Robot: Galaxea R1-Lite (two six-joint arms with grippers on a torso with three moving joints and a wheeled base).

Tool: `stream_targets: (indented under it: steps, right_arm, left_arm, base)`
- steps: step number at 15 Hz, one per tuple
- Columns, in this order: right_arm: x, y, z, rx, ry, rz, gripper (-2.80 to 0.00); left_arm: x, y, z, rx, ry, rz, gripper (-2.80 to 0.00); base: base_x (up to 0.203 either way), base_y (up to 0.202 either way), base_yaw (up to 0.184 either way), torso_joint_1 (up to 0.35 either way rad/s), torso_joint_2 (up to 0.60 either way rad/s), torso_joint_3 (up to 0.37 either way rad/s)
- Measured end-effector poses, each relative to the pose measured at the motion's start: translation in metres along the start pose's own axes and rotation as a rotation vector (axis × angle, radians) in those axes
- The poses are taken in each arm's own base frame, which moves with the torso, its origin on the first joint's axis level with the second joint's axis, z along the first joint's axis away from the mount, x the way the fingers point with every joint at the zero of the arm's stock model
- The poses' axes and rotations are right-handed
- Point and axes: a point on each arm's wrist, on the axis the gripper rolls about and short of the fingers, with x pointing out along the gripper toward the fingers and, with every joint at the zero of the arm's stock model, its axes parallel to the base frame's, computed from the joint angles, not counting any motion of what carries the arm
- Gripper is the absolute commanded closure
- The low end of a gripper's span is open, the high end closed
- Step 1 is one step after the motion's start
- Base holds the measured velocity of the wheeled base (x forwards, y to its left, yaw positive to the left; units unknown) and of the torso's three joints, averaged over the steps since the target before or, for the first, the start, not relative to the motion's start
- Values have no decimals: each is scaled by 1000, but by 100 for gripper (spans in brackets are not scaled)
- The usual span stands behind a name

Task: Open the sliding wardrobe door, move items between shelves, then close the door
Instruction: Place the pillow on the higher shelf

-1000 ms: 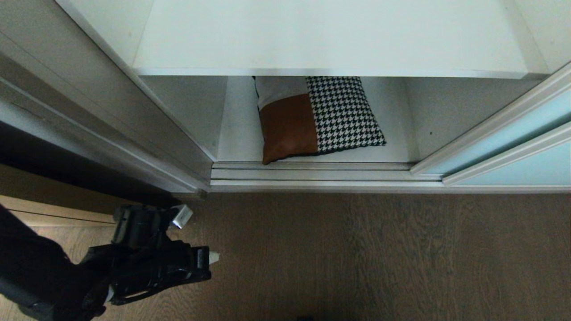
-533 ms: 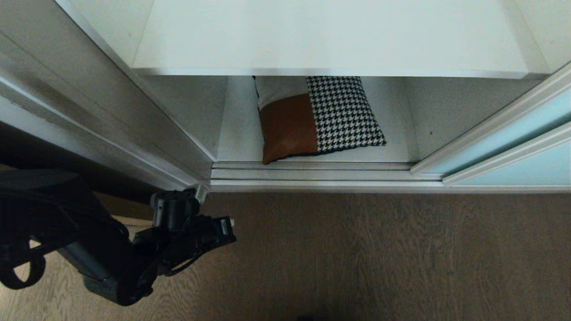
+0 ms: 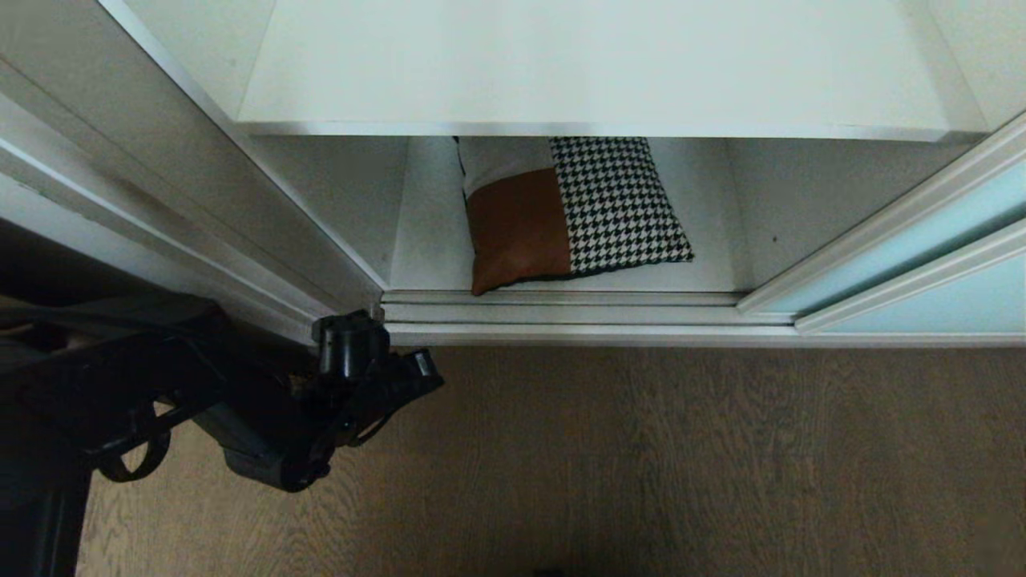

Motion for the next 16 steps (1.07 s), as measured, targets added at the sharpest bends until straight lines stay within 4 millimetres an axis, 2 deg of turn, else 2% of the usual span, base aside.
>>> stream_targets:
  steps: [5, 12, 16]
  right_arm:
    - [0, 0, 0, 0, 0, 0, 0]
    - [0, 0, 0, 0, 1, 0, 0]
    - [0, 0, 0, 0, 1, 0, 0]
  left_arm:
    - [13, -6, 10, -57, -14, 2, -280]
    - [37, -29, 55, -129, -97, -51, -280]
    - [54, -48, 54, -125, -113, -119, -280]
  base:
    - [0, 0, 0, 0, 0, 0]
    - [0, 0, 0, 0, 0, 0]
    - [0, 0, 0, 0, 0, 0]
